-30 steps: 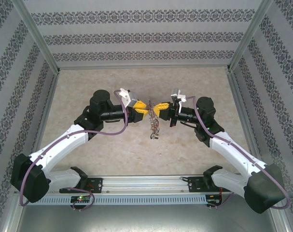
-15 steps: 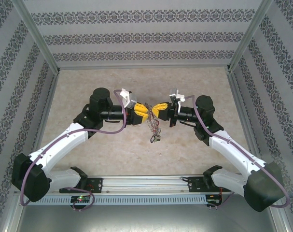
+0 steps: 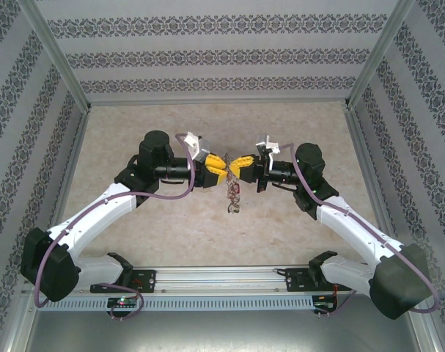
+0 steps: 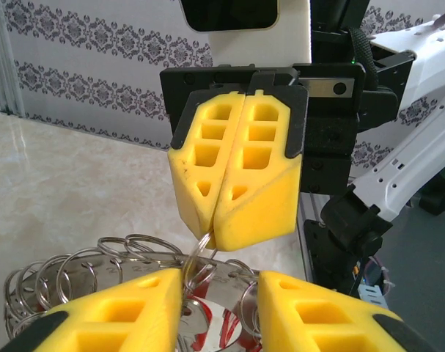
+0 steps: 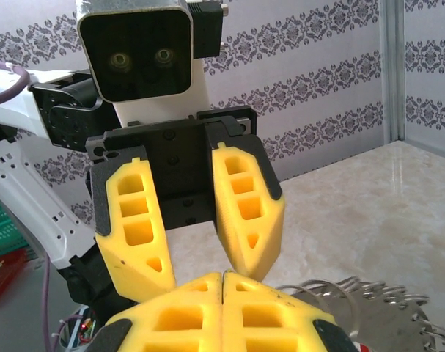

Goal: Put the keys on the keyring

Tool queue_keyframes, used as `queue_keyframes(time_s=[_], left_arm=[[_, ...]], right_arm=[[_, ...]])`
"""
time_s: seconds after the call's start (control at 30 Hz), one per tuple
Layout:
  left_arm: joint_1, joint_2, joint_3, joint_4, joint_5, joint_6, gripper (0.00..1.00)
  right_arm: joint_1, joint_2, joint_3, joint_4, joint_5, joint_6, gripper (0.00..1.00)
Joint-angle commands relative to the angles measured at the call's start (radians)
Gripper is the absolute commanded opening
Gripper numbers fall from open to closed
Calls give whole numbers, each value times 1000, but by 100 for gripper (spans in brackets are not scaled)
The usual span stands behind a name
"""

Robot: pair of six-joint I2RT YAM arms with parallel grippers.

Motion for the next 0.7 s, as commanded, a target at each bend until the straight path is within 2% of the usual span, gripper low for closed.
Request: queue_keyframes(time_s=[0.0, 0.13, 0.27, 0.5, 0.57, 0.67], left_arm=[[-8, -28, -3, 13, -45, 6, 40], [-7, -36, -10, 13, -50, 7, 43], [-9, -15, 5, 29, 13, 3, 32], [-18, -12, 6, 16, 29, 36, 29], [-20, -7, 11, 4, 40, 43, 25], [-19, -9, 11, -2, 39, 57, 8]], right_arm=[[19, -6, 39, 47, -28, -25, 0], [21, -6, 38, 43, -30, -28, 0], [23, 1, 43, 41, -31, -31, 0], [31, 6, 53, 42, -30, -38, 0], [31, 7, 53, 38, -28, -40, 0], [31, 9, 54, 33, -34, -43, 0]])
